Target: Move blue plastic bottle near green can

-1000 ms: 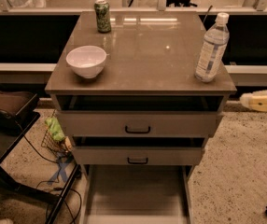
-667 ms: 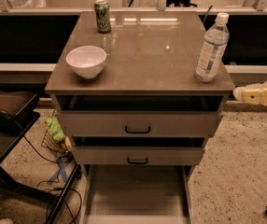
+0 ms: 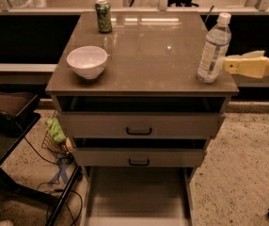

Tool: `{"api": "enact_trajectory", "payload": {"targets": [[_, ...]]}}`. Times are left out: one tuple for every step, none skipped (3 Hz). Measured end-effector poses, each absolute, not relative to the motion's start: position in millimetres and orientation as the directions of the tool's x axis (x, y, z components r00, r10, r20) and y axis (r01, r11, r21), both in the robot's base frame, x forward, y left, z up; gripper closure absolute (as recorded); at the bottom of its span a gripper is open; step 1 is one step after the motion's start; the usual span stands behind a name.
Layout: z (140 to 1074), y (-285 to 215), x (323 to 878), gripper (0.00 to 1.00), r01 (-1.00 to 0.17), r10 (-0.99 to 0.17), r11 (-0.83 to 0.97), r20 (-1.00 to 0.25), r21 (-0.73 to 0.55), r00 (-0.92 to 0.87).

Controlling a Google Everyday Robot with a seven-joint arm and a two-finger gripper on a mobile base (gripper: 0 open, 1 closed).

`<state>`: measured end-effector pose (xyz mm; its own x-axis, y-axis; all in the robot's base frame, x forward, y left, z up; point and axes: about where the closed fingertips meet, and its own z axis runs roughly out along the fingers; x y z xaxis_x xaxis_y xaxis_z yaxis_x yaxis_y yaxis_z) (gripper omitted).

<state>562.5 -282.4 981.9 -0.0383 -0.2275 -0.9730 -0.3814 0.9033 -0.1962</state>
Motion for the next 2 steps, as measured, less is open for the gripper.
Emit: {"api": "enact_trajectory", "payload": {"targets": [[966.8, -285.7, 604.7, 0.00, -0.375, -0.131, 0.921, -0.991, -0.108, -0.036], [950.5, -284.4, 641.2, 0.00, -0.394, -0.040, 0.919, -0.999, -0.023, -0.035]]}}
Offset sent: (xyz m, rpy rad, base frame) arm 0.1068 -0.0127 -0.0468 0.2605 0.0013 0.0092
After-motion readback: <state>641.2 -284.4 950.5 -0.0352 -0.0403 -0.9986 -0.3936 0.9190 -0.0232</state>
